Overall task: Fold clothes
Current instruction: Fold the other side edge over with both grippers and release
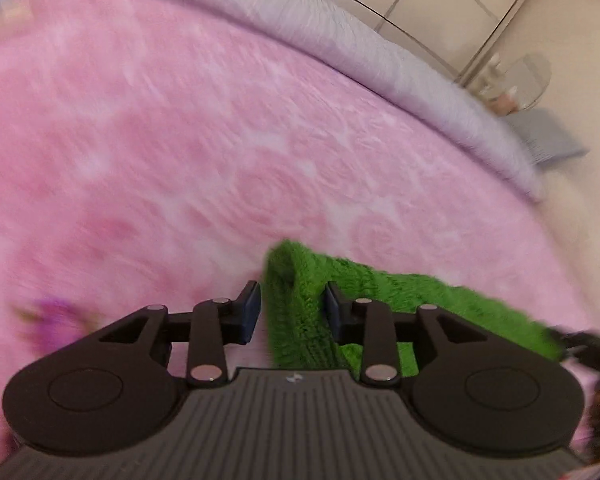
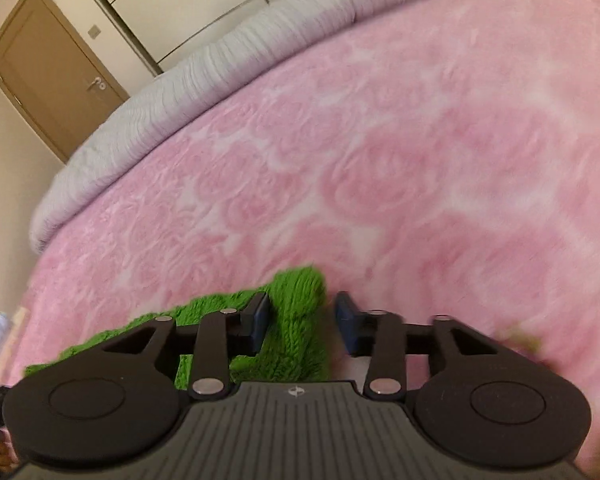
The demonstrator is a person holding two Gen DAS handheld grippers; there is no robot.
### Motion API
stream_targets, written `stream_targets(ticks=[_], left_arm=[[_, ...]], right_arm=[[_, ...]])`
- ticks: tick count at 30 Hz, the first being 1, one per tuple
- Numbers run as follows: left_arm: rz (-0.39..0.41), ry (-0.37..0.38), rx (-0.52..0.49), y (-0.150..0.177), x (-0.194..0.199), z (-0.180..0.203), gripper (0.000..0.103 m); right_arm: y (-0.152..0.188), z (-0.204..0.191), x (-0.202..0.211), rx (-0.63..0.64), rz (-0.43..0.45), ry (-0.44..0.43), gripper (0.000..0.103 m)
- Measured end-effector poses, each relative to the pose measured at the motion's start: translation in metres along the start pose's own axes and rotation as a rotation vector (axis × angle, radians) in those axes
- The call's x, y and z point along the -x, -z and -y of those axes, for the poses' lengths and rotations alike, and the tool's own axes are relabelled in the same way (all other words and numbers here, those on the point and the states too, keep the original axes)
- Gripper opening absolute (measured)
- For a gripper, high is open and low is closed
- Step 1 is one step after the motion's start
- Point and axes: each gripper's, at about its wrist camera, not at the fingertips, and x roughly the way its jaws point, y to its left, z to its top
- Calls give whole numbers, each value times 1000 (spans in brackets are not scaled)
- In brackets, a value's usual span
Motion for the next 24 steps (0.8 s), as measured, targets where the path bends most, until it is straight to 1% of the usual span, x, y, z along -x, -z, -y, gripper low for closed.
stream_targets(ticks=[2, 4, 7, 9, 10, 13, 14, 15, 17, 19, 22, 23, 24], left_arm=[[25, -50, -66, 8, 25, 16, 31], [28, -45, -147, 20, 48, 40, 31], [-6, 41, -267, 49, 64, 82, 34], [-29, 101, -336, 74, 68, 107, 34], [-41, 118, -369, 88, 68, 117, 34], [-88, 73, -458, 127, 59, 129, 35], [-73, 42, -473, 139, 59, 125, 35], [-44, 31, -470, 148, 64, 119, 35], [-35, 32, -433, 154, 76, 111, 34], [-46, 27, -415, 152, 86, 110, 32], [-54, 1, -368, 143, 98, 112, 31], [-53, -2, -350, 141, 103, 113, 33], [-48, 4, -338, 141, 109, 113, 37]], right_arm=[[5, -13, 28, 86, 48, 39, 46], [19, -31, 52, 174, 66, 38, 47], [55, -71, 85, 338, 65, 3, 47], [85, -100, 98, 457, 59, -20, 45], [100, -112, 100, 510, 54, -15, 44], [143, -135, 93, 626, 22, 45, 42], [154, -135, 88, 640, -11, 75, 41], [166, -130, 85, 648, -29, 100, 41], [182, -117, 95, 656, 14, 111, 40], [184, -107, 106, 634, 8, 115, 39], [179, -106, 118, 608, -10, 144, 39], [178, -108, 123, 597, -4, 149, 39], [178, -109, 128, 582, 7, 148, 40]])
